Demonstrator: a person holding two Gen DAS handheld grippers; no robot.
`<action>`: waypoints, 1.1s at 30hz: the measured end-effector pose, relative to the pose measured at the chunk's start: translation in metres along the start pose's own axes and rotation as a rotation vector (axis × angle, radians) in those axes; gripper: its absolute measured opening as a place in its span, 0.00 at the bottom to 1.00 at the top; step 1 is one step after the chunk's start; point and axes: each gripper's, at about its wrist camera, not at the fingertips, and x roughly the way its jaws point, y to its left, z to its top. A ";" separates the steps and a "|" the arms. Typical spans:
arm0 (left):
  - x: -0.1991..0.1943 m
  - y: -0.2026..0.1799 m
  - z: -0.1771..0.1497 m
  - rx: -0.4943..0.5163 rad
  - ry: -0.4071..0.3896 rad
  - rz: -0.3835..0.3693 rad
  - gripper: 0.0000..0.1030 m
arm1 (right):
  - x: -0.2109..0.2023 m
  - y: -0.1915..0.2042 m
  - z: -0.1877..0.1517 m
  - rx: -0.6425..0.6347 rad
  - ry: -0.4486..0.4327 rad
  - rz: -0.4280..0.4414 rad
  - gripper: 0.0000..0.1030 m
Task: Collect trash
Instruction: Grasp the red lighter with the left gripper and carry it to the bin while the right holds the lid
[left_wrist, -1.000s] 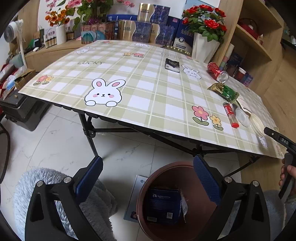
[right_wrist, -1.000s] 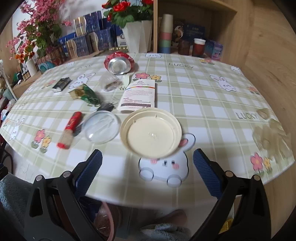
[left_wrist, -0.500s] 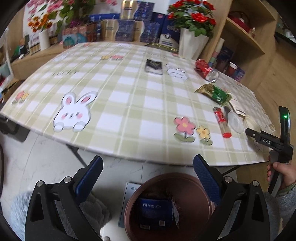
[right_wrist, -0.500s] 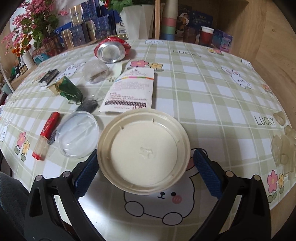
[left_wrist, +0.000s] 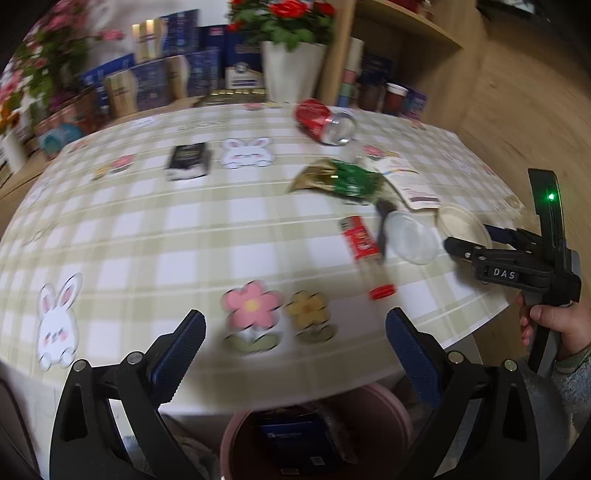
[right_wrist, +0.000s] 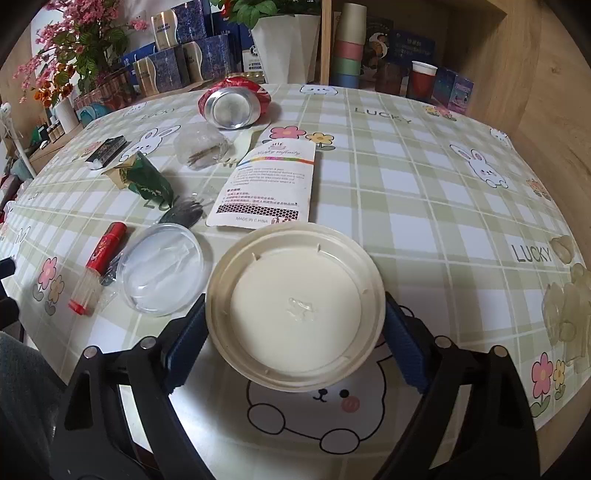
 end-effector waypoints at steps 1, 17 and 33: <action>0.005 -0.004 0.004 0.005 0.012 -0.024 0.87 | -0.002 -0.001 0.000 0.008 -0.003 0.011 0.82; 0.069 -0.040 0.047 -0.039 0.105 -0.060 0.37 | -0.049 0.014 -0.011 0.083 -0.121 0.070 0.82; 0.050 -0.035 0.040 -0.003 0.071 0.049 0.23 | -0.074 0.029 -0.022 0.082 -0.131 0.092 0.82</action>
